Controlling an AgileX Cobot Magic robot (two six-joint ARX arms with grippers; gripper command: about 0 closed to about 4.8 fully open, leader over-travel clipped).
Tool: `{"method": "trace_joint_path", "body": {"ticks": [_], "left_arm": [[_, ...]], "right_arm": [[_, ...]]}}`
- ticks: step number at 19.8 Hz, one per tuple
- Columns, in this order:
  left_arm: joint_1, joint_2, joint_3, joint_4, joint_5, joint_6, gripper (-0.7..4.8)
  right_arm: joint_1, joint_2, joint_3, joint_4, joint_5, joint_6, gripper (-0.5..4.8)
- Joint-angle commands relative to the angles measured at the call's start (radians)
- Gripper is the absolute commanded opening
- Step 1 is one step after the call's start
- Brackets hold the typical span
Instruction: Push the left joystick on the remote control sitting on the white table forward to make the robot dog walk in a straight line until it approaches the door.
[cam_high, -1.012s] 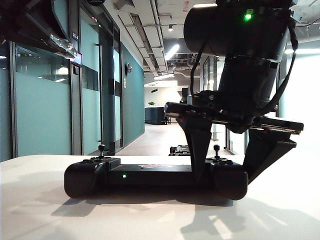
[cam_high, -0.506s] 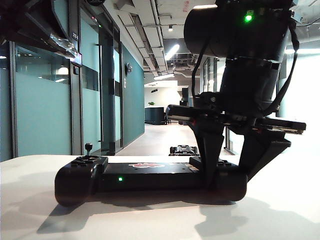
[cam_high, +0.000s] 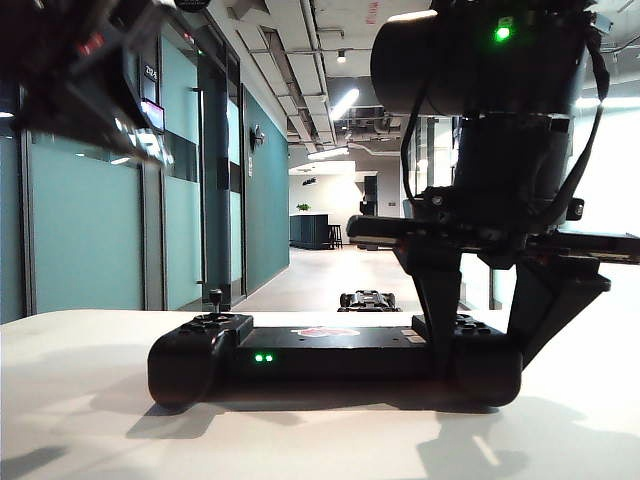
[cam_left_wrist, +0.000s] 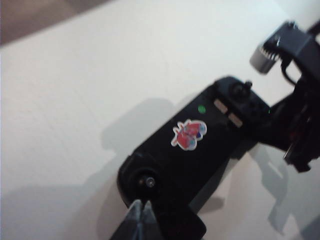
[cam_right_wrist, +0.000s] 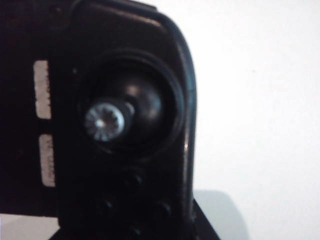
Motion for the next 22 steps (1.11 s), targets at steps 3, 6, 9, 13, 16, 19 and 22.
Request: {"method": "trace_joint_path", "body": {"ticks": [3,6,9,13,16,19,22], "left_arm": [[-0.042,0.103,-0.035,0.051,0.101,0.083,-0.05],[-0.050,0.137,-0.089,0.127,0.151,0.085,-0.05],[-0.050,0.166,-0.108,0.163,0.164,0.101,-0.05],[-0.049,0.243,-0.107,0.188,0.163,0.134,-0.05],[-0.050,0.276,-0.107,0.212,0.164,0.133,-0.05],[-0.050,0.292,-0.107,0.240,0.163,0.130,-0.05],[-0.050,0.308,-0.107,0.263,0.165,0.129,-0.06]], "right_arm": [[0.002,-0.003,-0.001,-0.027,0.012,0.011,1.78],[0.002,-0.003,-0.001,-0.027,0.012,0.011,1.78],[0.002,-0.003,-0.001,-0.027,0.008,0.011,1.78],[0.003,-0.003,-0.001,-0.027,0.009,0.011,1.78],[0.003,-0.003,-0.001,-0.026,0.009,0.010,1.78],[0.003,-0.003,-0.001,-0.026,0.009,0.010,1.78],[0.003,-0.003,-0.001,-0.027,0.009,0.010,1.78]]}}
